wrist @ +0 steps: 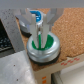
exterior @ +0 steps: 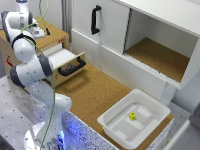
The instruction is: Move the green light switch to turn on the green light
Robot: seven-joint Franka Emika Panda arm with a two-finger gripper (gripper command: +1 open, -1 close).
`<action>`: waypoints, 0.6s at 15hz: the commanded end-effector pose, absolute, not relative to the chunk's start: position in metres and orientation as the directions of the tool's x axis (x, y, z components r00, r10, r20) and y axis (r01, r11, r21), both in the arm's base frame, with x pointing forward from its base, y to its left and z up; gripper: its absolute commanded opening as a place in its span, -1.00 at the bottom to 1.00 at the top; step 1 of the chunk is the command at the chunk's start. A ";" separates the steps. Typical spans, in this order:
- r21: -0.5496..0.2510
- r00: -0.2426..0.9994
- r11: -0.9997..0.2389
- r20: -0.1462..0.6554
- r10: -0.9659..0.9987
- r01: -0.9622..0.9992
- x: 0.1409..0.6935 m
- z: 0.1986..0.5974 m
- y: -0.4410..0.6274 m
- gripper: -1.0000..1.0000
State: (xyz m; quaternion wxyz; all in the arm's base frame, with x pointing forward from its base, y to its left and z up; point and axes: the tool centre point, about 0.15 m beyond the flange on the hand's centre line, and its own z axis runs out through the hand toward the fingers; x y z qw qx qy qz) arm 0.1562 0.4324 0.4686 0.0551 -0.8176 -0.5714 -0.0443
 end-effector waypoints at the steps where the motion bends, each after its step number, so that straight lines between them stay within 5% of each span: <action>1: 0.002 0.363 -0.365 0.089 0.927 0.931 0.175 0.466 0.467 -1.00; 9: 0.020 0.403 -0.404 0.016 0.915 0.915 0.169 0.431 0.449 -1.00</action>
